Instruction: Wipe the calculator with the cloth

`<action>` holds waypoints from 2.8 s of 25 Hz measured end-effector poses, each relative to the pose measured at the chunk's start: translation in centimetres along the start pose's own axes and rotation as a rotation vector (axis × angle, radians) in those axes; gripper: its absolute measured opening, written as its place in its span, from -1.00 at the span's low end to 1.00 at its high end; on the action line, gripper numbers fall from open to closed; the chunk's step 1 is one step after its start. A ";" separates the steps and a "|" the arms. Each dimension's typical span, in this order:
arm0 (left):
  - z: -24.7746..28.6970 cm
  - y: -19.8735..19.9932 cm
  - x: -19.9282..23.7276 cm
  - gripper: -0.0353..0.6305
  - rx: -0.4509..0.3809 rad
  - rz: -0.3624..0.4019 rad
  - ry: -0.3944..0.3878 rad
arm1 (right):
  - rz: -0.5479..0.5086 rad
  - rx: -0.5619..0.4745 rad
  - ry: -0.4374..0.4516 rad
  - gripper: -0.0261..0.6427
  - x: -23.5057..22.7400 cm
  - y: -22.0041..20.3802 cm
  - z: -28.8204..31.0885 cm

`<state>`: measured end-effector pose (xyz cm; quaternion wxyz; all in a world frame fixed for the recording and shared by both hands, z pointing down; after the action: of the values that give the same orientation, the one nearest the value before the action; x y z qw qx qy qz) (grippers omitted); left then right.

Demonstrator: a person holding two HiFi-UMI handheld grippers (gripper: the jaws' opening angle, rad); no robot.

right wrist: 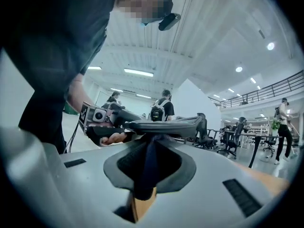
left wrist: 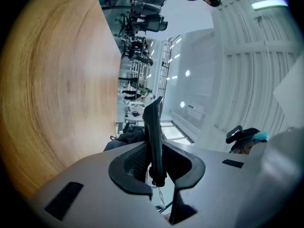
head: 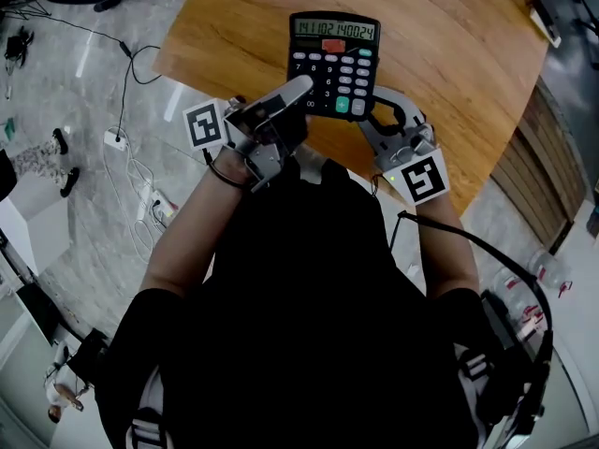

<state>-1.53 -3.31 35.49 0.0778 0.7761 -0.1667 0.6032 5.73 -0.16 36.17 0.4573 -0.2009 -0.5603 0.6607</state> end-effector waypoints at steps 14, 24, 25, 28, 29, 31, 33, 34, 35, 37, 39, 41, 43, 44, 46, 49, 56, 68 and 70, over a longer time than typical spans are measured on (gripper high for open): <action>-0.2 0.3 0.3 -0.68 0.004 0.035 0.057 | 0.067 -0.002 -0.116 -0.78 -3.2 -0.1 0.0; -0.5 0.3 0.3 -0.68 -0.023 0.040 0.080 | 0.060 0.043 0.026 -0.78 3.2 -0.2 0.4; -0.7 0.5 0.4 -0.68 -0.023 0.041 0.082 | 0.049 0.051 0.024 -0.78 3.0 -0.3 0.4; -0.8 1.0 0.2 -0.68 -0.022 0.035 0.076 | 0.049 0.062 -0.007 -0.78 1.4 -0.5 0.3; -0.6 0.8 0.1 -0.68 -0.019 0.033 0.072 | 0.068 0.054 -0.027 -0.78 0.7 -0.4 0.1; -0.4 0.4 -0.1 -0.68 -0.001 0.031 0.066 | 0.076 0.043 -0.063 -0.78 -0.7 -0.3 0.1; -0.2 0.1 -0.2 -0.68 0.019 0.026 0.059 | 0.060 0.030 -0.081 -0.78 -1.5 0.1 0.9; -0.1 0.1 -0.2 -0.68 0.026 0.022 0.056 | 0.055 0.019 -0.079 -0.78 -1.5 0.5 1.5; -0.1 0.1 -0.3 -0.68 0.030 0.020 0.054 | 0.053 0.006 -0.068 -0.78 -1.2 0.9 2.1; -0.1 0.1 -0.3 -0.68 0.035 0.023 0.054 | 0.052 -0.011 -0.032 -0.78 0.3 1.6 3.1; -0.1 0.2 -0.4 -0.68 0.031 0.028 0.058 | 0.069 -0.017 -0.002 -0.78 1.8 1.8 3.4; -0.1 0.1 -0.5 -0.68 0.020 0.035 0.067 | 0.094 -0.029 0.016 -0.78 2.7 1.8 2.7; -0.2 0.1 -0.4 -0.68 0.003 0.038 0.077 | 0.108 -0.023 0.028 -0.78 3.3 1.5 1.5; -0.3 0.1 -0.4 -0.68 -0.006 0.038 0.080 | 0.114 -0.010 0.028 -0.78 3.4 1.2 0.8; -0.4 0.3 -0.6 -0.68 -0.020 0.042 0.082 | 0.114 0.016 0.015 -0.78 2.9 0.8 -0.2; -0.5 0.4 -0.6 -0.68 -0.022 0.048 0.074 | 0.081 0.019 -0.021 -0.78 1.4 0.3 -0.9; -0.4 0.0 -0.2 -0.68 0.030 0.034 0.075 | 0.089 0.044 -0.101 -0.78 -1.9 -0.4 1.1; -2.2 2.9 3.8 -0.68 -0.021 -0.006 0.141 | 0.140 0.041 0.015 -0.78 1.9 -2.0 4.2; -2.7 3.7 4.7 -0.68 -0.026 0.000 0.154 | 0.170 0.073 0.003 -0.78 1.8 -3.5 3.4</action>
<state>-4.21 -6.66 40.43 0.1005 0.7263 -0.1681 0.6589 3.52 -0.74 40.80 0.4072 -0.2319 -0.5162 0.7169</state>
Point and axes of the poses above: the fingertips, and each gripper's own axes: z forward along the fingers, x to its left, y out of its top, the point moved 1 cm from there along -z, backward along the fingers, and after that the axes turned 12 degrees about x, right-handed, at the moved point
